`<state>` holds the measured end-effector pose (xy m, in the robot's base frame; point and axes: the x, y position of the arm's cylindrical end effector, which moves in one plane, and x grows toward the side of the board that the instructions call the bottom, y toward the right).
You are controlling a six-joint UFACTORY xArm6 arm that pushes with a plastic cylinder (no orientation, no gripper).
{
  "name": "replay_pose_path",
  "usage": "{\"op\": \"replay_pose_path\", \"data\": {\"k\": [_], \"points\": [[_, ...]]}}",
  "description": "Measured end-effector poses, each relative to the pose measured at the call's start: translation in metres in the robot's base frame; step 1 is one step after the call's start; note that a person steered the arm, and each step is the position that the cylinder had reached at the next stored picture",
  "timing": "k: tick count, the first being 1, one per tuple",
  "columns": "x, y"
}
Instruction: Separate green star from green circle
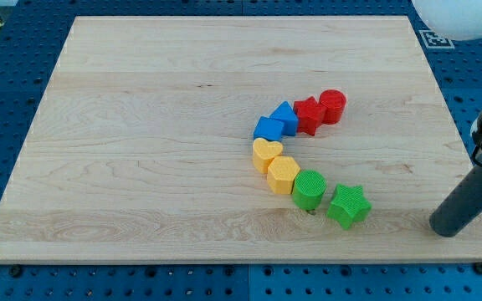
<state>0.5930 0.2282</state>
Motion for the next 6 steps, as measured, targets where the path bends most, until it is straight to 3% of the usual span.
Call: {"op": "replay_pose_path", "data": {"k": [2,4,6], "points": [[0.019,-0.062],[0.002,-0.186],[-0.019,-0.104]]}}
